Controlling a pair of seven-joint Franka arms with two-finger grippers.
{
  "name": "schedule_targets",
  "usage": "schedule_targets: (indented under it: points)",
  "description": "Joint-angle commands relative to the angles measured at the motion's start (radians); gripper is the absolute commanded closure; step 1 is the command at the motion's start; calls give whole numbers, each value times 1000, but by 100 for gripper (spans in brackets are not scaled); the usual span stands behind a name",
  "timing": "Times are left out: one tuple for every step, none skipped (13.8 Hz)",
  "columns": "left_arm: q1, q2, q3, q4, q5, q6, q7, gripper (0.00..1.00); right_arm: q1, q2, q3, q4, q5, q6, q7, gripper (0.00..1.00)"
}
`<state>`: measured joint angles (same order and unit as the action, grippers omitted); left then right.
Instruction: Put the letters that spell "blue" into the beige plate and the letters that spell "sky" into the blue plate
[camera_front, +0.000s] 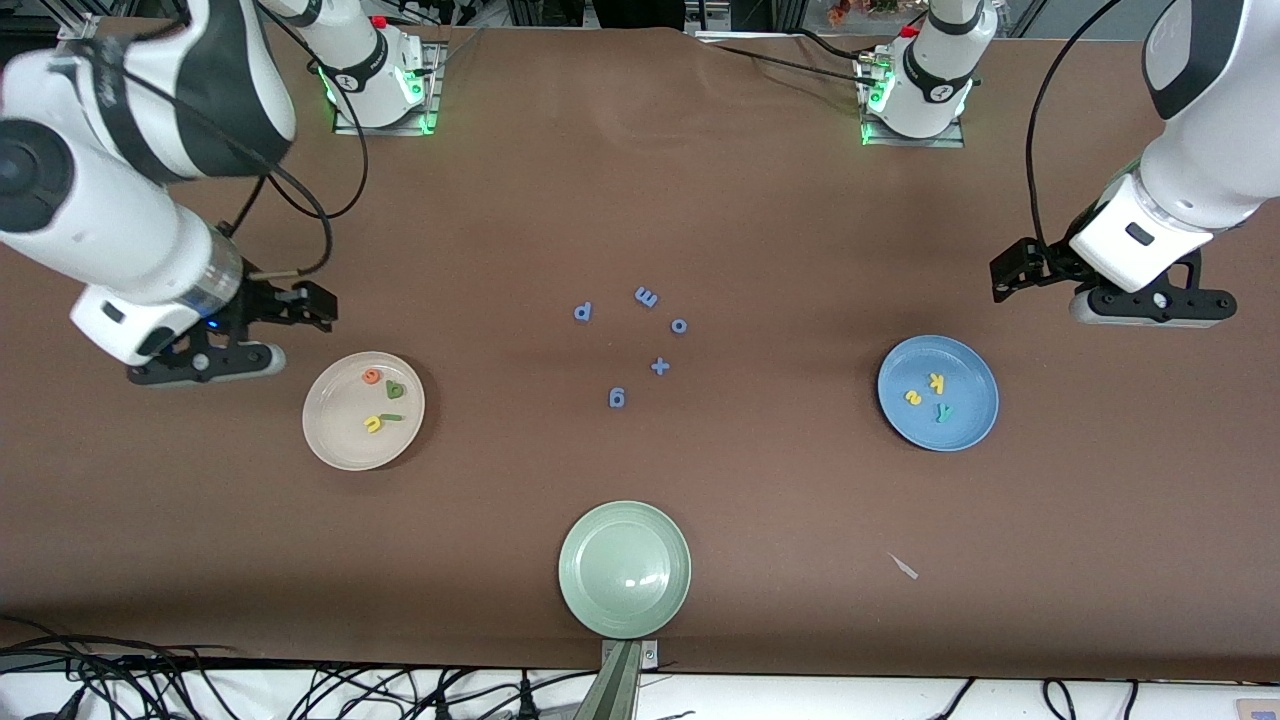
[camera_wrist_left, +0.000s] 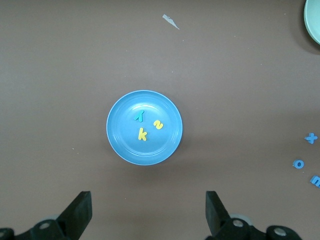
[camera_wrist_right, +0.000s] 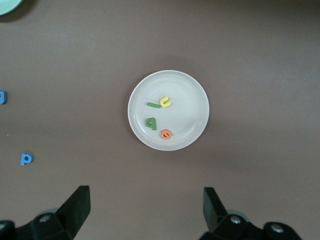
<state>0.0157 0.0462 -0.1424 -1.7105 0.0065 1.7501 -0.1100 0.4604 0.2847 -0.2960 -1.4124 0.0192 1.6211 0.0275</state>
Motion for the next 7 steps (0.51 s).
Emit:
schedule_targets:
  points:
    - [-2, 11, 1, 28, 29, -24, 6, 0, -151, -51, 111, 17, -4, -33, -14, 0]
    - [0, 11, 1, 28, 29, -24, 6, 0, -248, -74, 205, 15, -4, -53, -12, 0]
    - [0, 11, 1, 28, 29, -27, 6, 0, -320, -99, 269, 4, -2, -61, -12, 0]
    - [0, 11, 1, 28, 29, -27, 6, 0, -333, -126, 278, -19, -2, -63, -11, 0]
    - [0, 12, 1, 29, 29, -27, 6, 0, -339, -159, 278, -52, -1, -64, -6, 0]
    - [0, 11, 1, 29, 29, -27, 7, 0, -342, -185, 278, -84, 5, -66, -6, 0]
    - [0, 11, 1, 29, 29, -27, 7, 0, -344, -191, 278, -95, 5, -69, -6, 0]
